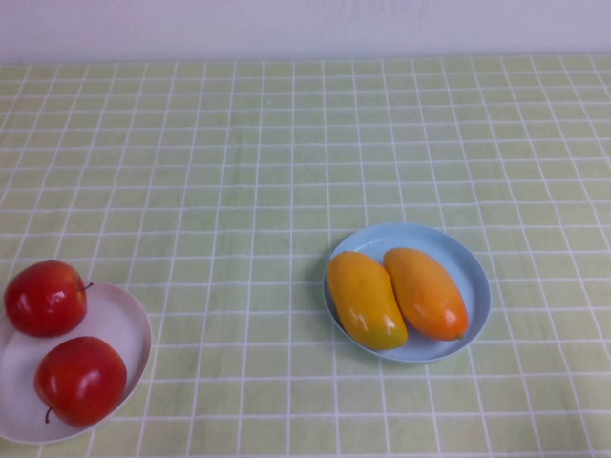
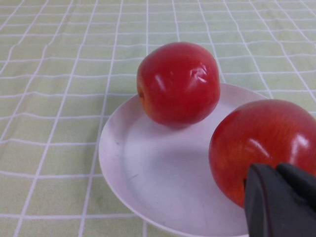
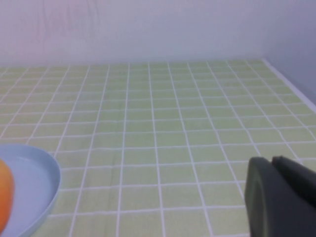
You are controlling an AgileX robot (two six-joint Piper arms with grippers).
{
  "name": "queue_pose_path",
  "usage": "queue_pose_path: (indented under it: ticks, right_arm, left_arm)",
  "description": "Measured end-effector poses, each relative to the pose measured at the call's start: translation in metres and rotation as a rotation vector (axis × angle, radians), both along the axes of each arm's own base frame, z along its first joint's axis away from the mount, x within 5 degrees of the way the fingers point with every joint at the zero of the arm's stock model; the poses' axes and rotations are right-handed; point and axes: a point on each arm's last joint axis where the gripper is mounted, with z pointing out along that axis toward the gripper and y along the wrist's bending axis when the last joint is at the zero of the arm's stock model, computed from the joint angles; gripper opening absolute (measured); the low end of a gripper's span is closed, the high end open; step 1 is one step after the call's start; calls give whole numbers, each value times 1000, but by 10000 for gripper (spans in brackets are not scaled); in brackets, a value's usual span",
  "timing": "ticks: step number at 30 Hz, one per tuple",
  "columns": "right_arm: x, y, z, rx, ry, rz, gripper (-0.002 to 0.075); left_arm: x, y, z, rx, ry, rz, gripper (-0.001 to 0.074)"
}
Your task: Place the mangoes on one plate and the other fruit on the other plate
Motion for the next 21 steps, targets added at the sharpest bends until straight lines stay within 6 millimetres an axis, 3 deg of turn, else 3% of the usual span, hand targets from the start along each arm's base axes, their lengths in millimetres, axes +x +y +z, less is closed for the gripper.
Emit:
queue_pose_path:
  ticks: [7,21]
  right_arm:
    - [-13,-1,-1,0,-43,-12,-15]
    - [-15,1,-11,-6,60,8,-15]
  left_arm:
    - [0,0,0,0,0,0,-2]
    - [0,0,0,0,-2,0,-2]
